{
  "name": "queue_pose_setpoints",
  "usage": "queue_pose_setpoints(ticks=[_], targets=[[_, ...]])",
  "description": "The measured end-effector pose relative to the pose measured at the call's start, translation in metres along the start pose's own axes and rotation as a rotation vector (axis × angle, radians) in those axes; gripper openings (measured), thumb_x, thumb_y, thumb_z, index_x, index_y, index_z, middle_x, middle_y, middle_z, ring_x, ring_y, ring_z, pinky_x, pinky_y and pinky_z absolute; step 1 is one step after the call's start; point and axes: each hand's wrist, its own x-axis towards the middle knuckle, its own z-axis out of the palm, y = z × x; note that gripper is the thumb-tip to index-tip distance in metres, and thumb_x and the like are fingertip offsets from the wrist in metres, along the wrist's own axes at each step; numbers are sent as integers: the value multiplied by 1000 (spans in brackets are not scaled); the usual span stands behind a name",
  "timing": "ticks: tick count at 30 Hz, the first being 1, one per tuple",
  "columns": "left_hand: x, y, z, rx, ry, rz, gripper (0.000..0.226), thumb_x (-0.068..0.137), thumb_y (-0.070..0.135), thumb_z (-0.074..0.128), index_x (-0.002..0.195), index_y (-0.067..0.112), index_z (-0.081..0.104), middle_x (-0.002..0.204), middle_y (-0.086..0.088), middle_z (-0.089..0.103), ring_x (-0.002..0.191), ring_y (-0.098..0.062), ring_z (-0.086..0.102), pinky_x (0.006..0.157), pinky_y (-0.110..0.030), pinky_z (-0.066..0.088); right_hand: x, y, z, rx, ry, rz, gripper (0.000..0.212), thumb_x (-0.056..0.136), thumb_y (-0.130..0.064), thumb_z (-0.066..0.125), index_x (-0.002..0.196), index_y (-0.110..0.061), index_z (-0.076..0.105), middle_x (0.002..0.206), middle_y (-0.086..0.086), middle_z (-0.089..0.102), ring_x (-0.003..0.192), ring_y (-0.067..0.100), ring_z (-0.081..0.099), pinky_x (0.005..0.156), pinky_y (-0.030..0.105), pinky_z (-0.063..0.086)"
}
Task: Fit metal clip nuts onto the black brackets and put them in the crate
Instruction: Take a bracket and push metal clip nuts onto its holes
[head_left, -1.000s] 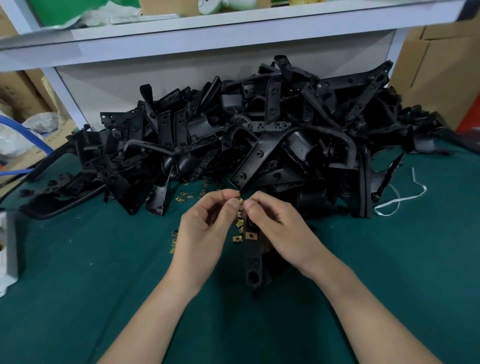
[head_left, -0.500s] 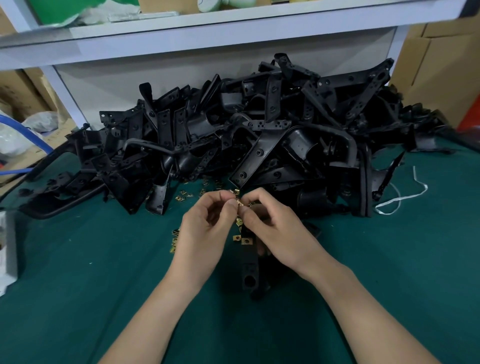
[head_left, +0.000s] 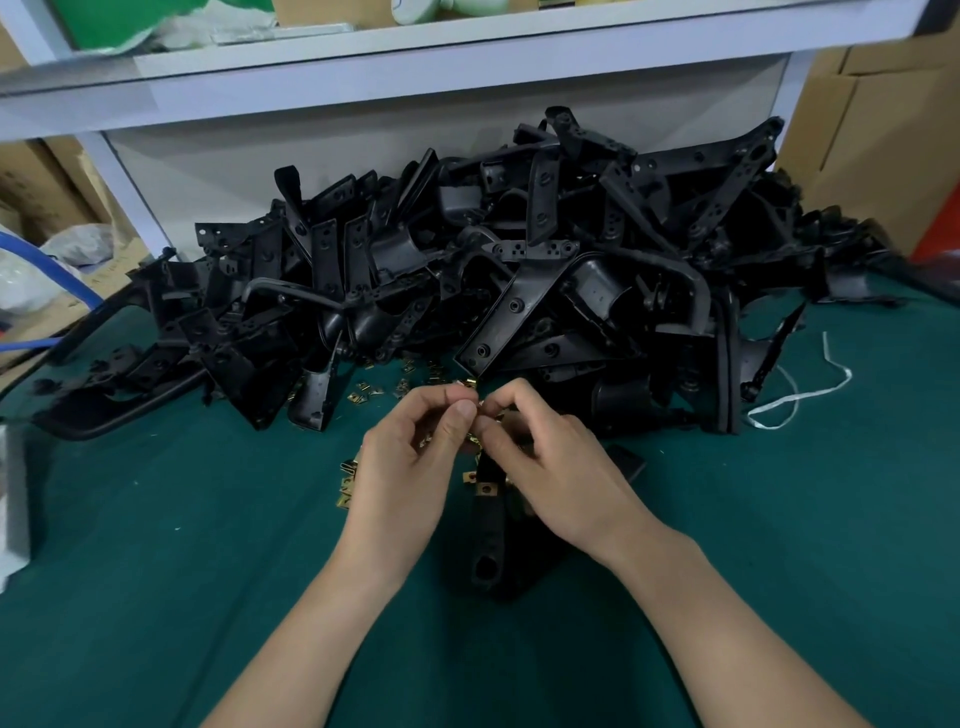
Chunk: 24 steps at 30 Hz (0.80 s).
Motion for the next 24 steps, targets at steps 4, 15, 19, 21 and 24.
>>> queue_pose_setpoints(ticks=[4,15,19,21,24], targets=[[1,-1,-1,-17,-32,-30,16,98,20,63,110,26,71,101,6,77,97,-12,73,88,-20,56,0,2,2,-63,1,-4,22,103,-53,37,110,-33,44,83,-6,68,67,12,62,66,46,52],[-1,-3,4,77,50,-10,16,98,26,62,111,27,72,100,15,76,100,-3,70,93,-19,53,0,2,5,-212,53,-25,29,103,-56,28,112,-34,44,70,-22,50,67,-5,54,58,19,33],[0,-5,6,98,78,-5,17,99,24,62,112,25,73,98,16,75,100,-1,69,90,-16,53,1,2,8,-272,56,-39,16,104,-52,30,104,-36,34,66,-20,47,59,-2,50,55,21,32],[1,-5,5,116,80,-6,17,99,24,62,111,24,73,96,18,75,98,1,69,87,-12,52,1,2,8,-274,58,-46,14,105,-50,30,102,-37,32,65,-19,46,57,-1,50,53,19,29],[2,-6,4,137,84,-12,15,100,26,61,109,27,73,95,19,74,96,2,68,83,-9,50,1,1,9,-263,56,-45,14,105,-50,31,103,-36,33,65,-18,46,57,0,50,53,19,28]])
